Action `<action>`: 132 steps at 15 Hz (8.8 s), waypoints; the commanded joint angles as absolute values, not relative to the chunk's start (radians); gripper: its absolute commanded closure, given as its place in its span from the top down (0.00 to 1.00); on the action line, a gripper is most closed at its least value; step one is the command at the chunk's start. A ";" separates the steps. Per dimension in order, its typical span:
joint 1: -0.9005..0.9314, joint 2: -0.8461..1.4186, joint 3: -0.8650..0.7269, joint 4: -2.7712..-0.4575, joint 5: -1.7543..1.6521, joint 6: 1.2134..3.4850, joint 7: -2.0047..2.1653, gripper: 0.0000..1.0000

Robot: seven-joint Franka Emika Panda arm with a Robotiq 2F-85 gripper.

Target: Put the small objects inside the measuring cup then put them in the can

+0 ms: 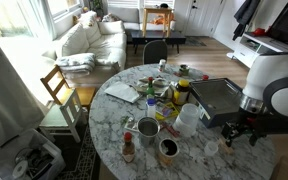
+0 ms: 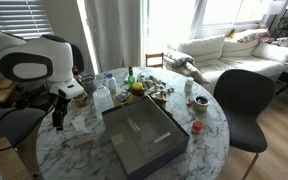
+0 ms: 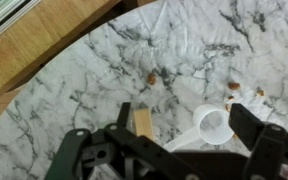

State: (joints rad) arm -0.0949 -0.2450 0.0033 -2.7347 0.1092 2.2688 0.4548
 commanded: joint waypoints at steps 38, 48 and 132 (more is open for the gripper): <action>-0.113 0.124 -0.099 -2.733 0.444 2.487 0.296 0.03; -0.105 -0.074 -0.115 -2.735 0.304 2.364 0.427 0.03; 0.011 0.266 0.054 -2.499 0.473 2.436 0.266 0.05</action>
State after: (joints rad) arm 0.0120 0.2645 0.0521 -2.4835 0.4466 2.4069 0.2913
